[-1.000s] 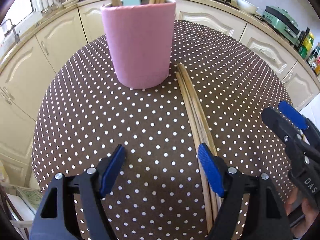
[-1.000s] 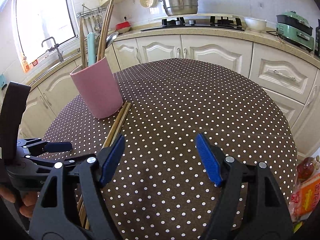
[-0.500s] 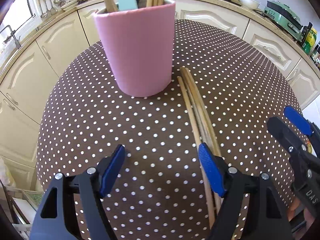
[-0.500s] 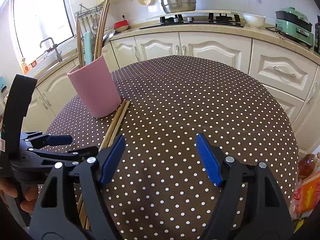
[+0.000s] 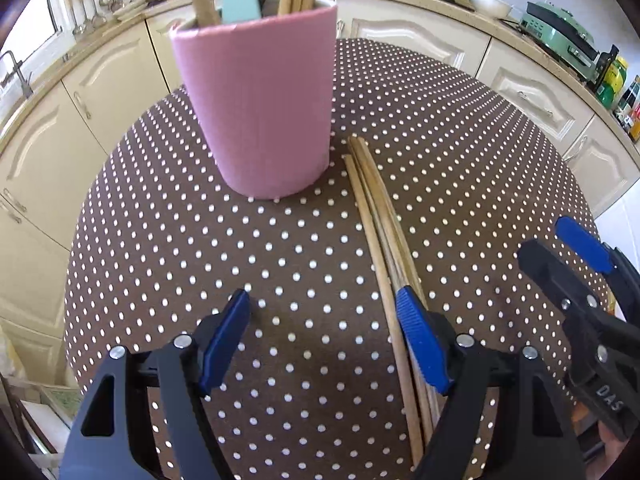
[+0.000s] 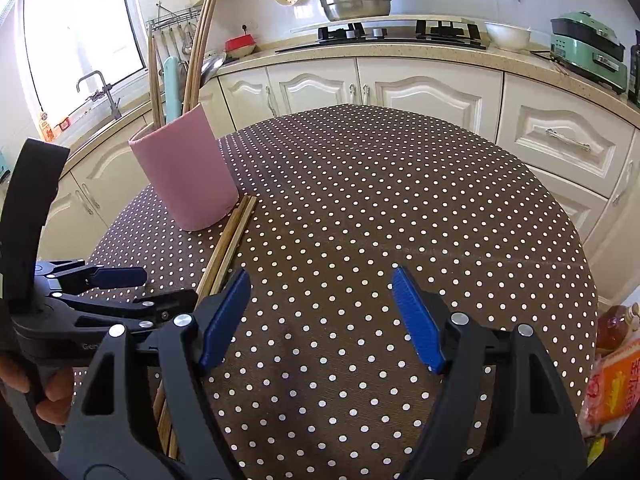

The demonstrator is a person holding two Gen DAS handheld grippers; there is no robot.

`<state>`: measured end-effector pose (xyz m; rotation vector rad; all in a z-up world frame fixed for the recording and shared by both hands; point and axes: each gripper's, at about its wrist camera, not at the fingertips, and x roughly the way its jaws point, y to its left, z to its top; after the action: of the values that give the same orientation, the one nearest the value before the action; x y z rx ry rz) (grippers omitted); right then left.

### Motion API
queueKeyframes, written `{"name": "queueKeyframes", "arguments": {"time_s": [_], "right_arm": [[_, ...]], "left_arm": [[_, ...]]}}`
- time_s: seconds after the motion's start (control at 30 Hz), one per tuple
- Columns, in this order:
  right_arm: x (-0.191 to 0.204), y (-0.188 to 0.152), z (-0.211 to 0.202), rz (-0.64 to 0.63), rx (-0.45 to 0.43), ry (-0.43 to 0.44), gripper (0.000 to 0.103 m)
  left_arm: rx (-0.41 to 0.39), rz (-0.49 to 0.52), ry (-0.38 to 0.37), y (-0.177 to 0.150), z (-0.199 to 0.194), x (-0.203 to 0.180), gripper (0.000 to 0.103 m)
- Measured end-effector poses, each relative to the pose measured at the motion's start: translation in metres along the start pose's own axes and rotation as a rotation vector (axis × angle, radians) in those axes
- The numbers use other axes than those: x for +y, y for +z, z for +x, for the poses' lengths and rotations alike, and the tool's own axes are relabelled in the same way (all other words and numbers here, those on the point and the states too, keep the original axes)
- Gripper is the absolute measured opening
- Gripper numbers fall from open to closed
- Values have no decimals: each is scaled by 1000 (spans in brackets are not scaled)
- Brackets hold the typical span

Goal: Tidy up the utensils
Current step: 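Move both open tools back down to the chopstick pile, then grasp a wooden chopstick from the pile with the left tool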

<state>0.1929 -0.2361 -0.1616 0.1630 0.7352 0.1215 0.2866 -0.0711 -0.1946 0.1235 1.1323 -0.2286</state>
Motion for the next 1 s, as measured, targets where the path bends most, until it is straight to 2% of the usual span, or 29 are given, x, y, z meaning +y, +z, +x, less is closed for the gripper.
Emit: {"name": "queueKeyframes", "arguments": {"time_s": [0.2, 0.3, 0.4, 0.5, 0.73, 0.9, 0.97, 1.0], "right_arm": [[-2, 0, 2, 8, 11, 0, 73], [-2, 0, 3, 5, 16, 2, 73], [-3, 0, 4, 9, 21, 5, 73], [-4, 1, 5, 16, 27, 6, 73], [-1, 1, 8, 2, 36, -3, 73], [2, 0, 8, -2, 46, -5, 73], [4, -1, 9, -4, 51, -3, 73], [4, -1, 10, -4, 57, -2, 73]], "left_arm": [[16, -13, -13, 12, 5, 3, 74], [24, -18, -45, 18, 14, -3, 74], [11, -8, -62, 19, 13, -1, 66], [15, -22, -77, 16, 10, 7, 63], [21, -19, -54, 13, 7, 9, 63], [32, -8, -24, 18, 11, -4, 63], [21, 4, -23, 19, 12, -8, 55], [15, 10, -7, 19, 12, -9, 41]]}}
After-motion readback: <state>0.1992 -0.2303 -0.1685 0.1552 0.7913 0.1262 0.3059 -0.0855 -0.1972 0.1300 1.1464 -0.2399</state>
